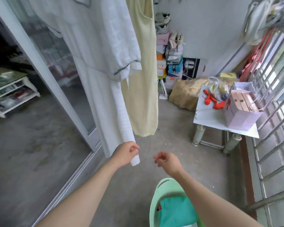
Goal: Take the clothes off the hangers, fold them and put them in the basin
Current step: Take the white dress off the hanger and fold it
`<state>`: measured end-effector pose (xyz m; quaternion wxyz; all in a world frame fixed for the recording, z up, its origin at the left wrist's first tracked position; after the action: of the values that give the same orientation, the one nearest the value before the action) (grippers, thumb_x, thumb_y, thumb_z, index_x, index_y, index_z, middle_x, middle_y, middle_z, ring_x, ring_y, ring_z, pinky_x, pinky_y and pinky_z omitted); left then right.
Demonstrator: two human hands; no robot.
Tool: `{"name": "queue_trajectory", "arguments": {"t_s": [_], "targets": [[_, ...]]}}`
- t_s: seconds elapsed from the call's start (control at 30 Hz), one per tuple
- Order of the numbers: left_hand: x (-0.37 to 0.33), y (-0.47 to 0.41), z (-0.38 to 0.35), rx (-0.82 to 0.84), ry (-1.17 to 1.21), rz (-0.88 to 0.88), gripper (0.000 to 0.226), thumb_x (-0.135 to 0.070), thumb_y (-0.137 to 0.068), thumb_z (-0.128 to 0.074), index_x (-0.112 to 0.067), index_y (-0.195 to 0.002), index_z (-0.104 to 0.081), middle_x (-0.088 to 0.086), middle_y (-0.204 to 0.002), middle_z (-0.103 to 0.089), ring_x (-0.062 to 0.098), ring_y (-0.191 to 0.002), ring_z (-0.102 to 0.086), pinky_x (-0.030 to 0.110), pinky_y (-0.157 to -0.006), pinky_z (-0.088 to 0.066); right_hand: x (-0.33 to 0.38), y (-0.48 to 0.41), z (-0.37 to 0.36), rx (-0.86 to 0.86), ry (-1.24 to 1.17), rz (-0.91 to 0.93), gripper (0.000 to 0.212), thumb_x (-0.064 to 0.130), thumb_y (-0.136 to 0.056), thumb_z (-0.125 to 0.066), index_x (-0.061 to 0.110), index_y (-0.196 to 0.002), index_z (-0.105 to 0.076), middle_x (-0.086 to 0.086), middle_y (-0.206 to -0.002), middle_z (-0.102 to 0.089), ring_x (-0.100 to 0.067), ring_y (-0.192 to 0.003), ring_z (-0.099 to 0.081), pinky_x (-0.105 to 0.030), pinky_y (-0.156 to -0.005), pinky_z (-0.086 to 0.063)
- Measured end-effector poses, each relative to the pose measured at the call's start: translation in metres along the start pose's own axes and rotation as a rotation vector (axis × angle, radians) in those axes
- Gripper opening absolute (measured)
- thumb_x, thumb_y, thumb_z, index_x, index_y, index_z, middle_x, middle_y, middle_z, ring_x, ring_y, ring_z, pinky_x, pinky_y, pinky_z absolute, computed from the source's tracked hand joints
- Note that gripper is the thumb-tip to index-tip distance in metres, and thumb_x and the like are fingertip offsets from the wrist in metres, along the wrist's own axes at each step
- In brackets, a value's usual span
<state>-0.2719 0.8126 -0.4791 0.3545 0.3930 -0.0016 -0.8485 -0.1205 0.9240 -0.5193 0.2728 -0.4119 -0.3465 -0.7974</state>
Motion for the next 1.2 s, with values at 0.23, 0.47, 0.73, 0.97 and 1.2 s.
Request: {"name": "queue_trajectory", "arguments": {"t_s": [0.23,0.47,0.73,0.97,1.2], "targets": [[-0.053,0.033,0.093,-0.178,-0.053,-0.040,0.014,-0.019,-0.088,-0.061,-0.032,-0.090,-0.061,-0.005,-0.093,-0.067,0.007,-0.084,-0.065,0.028,-0.085,-0.052,0.099,0.002,0.038,0.021,-0.037,0.211,0.020,0.001,-0.085,-0.051,0.015,-0.088,-0.066,0.009,-0.076,-0.066,-0.006,-0.062,-0.059,-0.009,-0.061,-0.046],[-0.134,0.060,0.157,-0.349,-0.131,-0.133,0.014,-0.017,-0.089,-0.061,-0.020,-0.100,-0.068,-0.011,-0.089,-0.064,0.007,-0.086,-0.061,0.016,-0.078,-0.045,0.192,0.010,0.104,-0.035,0.001,0.429,0.026,0.000,-0.087,-0.047,0.021,-0.084,-0.063,0.007,-0.076,-0.066,-0.008,-0.062,-0.057,-0.017,-0.068,-0.049],[-0.230,0.090,0.241,-0.532,-0.213,-0.289,0.014,-0.018,-0.089,-0.061,-0.021,-0.101,-0.068,-0.009,-0.099,-0.066,0.010,-0.097,-0.062,0.027,-0.090,-0.048,0.297,0.025,0.165,-0.151,-0.007,0.630,0.017,0.010,-0.088,-0.052,0.023,-0.093,-0.063,0.000,-0.091,-0.069,-0.017,-0.078,-0.064,-0.028,-0.075,-0.049],[-0.288,0.084,0.313,-0.724,-0.179,-0.329,0.023,-0.018,-0.088,-0.060,-0.017,-0.111,-0.063,0.002,-0.116,-0.062,0.018,-0.100,-0.060,0.036,-0.084,-0.053,0.373,0.028,0.190,-0.189,-0.063,0.727,0.016,0.014,-0.090,-0.054,0.021,-0.100,-0.063,0.000,-0.100,-0.068,-0.015,-0.078,-0.061,-0.029,-0.076,-0.047],[-0.326,0.053,0.360,-0.910,-0.177,-0.342,0.035,-0.023,-0.089,-0.057,-0.013,-0.123,-0.056,0.006,-0.129,-0.049,0.022,-0.110,-0.056,0.032,-0.093,-0.046,0.435,0.013,0.189,-0.211,-0.050,0.742,0.038,0.027,-0.093,-0.051,0.020,-0.130,-0.051,0.000,-0.121,-0.058,-0.018,-0.103,-0.056,-0.040,-0.096,-0.047]]}}
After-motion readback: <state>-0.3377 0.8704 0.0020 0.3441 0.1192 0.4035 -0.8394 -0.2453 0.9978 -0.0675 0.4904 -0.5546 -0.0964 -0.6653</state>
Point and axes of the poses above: each hand's wrist, its own y-axis away from the middle knuckle, its own z-axis out of the back of the hand, x = y × z, the point moved 7 cm from there along -y, towards the middle knuckle
